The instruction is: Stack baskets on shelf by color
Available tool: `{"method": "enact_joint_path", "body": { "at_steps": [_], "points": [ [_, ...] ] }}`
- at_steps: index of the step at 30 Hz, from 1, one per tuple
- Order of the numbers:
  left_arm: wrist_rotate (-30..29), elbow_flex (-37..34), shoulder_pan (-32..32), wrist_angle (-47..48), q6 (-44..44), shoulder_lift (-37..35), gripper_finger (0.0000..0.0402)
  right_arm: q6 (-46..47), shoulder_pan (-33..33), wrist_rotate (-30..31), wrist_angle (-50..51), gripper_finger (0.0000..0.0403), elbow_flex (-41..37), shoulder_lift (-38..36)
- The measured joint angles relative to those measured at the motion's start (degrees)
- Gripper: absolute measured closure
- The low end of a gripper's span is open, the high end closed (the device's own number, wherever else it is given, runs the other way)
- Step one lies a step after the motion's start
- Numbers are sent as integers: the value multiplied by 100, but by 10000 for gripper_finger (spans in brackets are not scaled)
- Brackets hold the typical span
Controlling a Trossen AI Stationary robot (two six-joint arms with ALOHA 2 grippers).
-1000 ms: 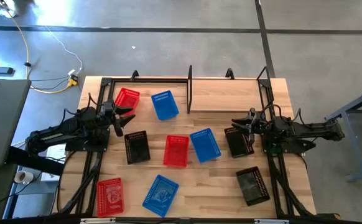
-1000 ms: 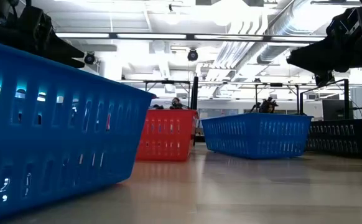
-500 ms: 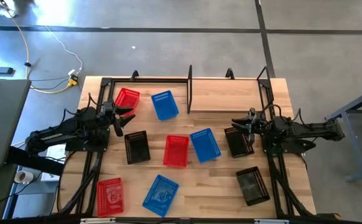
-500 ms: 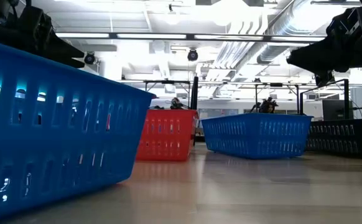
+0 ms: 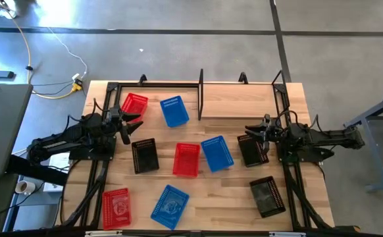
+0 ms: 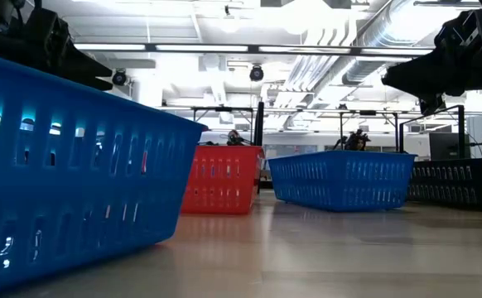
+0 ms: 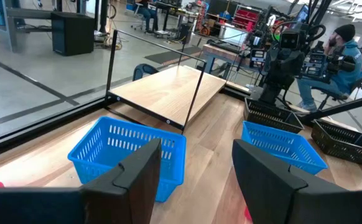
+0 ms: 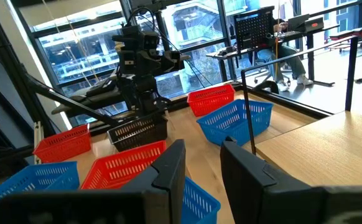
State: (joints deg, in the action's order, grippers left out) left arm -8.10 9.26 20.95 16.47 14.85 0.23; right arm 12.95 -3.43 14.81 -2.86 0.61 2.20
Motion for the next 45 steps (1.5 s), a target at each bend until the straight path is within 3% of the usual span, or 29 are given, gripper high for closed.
{"method": "enact_joint_path", "body": {
  "at_steps": [37, 45],
  "points": [
    [0, 0, 0, 0, 0, 0, 213, 8, 1, 0, 1, 313, -1, 0],
    [0, 0, 0, 0, 0, 2, 213, 775, 0, 115, -34, 313, -1, -2]
  ]
}}
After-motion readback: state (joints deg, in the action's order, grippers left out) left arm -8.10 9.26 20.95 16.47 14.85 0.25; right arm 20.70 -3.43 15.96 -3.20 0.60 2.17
